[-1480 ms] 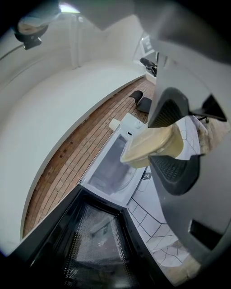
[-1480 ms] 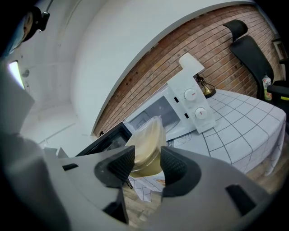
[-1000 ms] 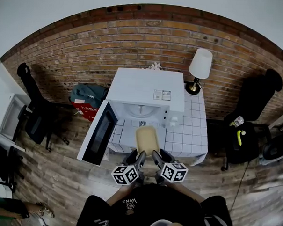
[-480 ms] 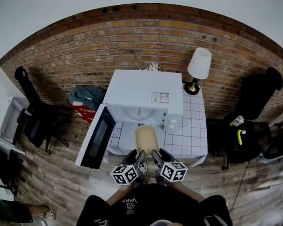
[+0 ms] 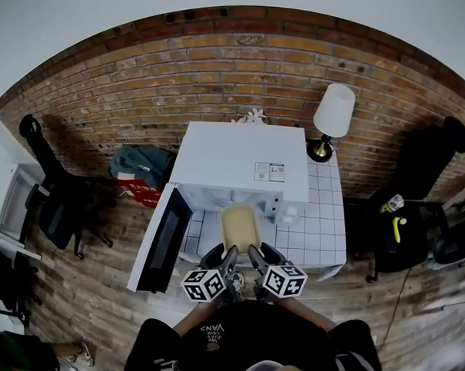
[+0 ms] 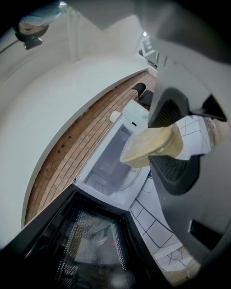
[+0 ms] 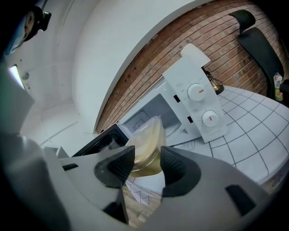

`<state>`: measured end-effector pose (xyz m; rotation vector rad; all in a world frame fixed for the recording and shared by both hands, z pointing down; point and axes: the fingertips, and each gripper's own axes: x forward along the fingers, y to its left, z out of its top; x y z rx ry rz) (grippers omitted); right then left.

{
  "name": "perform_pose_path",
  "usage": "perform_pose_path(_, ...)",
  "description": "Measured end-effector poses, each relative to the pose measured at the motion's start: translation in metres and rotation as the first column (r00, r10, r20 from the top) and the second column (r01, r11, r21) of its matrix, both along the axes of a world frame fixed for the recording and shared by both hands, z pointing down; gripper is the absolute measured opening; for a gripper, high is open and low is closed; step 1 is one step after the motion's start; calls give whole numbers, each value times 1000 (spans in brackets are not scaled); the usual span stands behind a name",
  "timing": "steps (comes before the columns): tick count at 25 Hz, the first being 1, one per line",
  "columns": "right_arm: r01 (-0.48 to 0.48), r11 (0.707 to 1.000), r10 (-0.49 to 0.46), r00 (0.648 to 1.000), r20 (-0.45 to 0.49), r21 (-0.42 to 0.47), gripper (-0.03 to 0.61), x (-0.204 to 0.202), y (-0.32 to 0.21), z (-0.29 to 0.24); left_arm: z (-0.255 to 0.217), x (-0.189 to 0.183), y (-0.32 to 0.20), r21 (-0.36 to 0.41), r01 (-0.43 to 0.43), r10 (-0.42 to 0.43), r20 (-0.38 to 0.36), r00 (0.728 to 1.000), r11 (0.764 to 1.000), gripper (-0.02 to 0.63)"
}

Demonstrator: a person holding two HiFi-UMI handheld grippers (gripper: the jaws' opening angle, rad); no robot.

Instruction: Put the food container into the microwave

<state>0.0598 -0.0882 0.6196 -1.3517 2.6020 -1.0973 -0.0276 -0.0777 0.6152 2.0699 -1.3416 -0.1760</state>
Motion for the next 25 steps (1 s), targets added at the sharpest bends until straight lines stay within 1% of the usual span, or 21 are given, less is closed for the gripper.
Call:
perform_pose_path(8, -10, 1000, 10, 1000, -8, -5, 163, -14, -28, 3, 3, -14, -30, -9, -18, 18, 7, 1000, 1000, 199)
perform_pose_path(25, -54, 998, 53, 998, -19, -32, 163, -30, -69, 20, 20, -30, -74, -31, -48, 47, -18, 999, 998, 199)
